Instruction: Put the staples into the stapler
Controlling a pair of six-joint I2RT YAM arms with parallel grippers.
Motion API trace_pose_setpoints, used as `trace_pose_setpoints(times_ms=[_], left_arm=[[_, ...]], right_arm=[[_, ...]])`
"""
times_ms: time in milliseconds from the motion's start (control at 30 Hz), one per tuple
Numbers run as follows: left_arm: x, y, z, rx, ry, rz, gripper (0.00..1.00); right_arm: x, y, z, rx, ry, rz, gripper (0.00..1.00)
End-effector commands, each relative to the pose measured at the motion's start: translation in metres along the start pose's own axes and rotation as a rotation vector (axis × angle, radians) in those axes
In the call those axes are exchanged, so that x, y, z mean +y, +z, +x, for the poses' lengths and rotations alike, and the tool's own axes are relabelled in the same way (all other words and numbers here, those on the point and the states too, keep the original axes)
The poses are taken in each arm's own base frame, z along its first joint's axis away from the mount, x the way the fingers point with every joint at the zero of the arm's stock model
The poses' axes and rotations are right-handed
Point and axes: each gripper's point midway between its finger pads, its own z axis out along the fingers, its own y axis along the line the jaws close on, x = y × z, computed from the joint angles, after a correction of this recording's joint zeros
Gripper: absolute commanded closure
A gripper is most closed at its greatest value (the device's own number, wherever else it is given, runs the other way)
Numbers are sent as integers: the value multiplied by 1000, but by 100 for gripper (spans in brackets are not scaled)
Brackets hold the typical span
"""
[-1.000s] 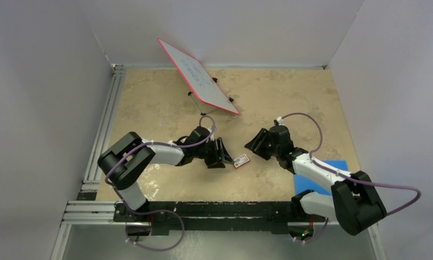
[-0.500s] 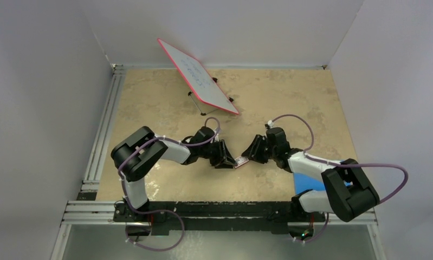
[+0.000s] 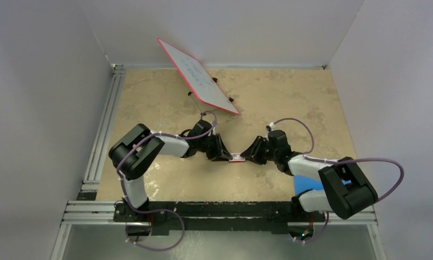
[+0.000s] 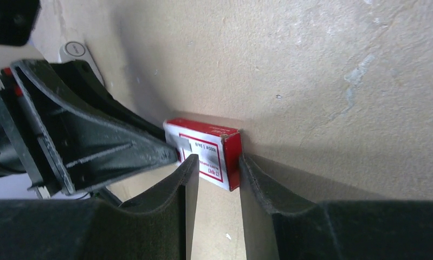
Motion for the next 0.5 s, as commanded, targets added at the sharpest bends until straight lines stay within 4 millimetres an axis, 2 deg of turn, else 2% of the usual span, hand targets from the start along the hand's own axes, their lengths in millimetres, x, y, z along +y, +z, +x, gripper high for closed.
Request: trace_pose_setpoints(times_ms=[0, 133, 200, 300, 467], left_arm=[[7, 1, -36, -115, 123, -95, 78], [22, -6, -54, -153, 136, -155, 77], [26, -8, -58, -152, 140, -161, 75], [23, -11, -56, -138, 162, -152, 71], [9, -25, -60, -161, 190, -127, 61]], right_arm=[[46, -3, 6, 60, -5, -189, 64], [54, 2, 5, 72, -18, -205, 63], [51, 5, 3, 67, -30, -179, 63], [36, 8, -14, 1, -88, -57, 61], [37, -3, -45, -110, -248, 37, 56]])
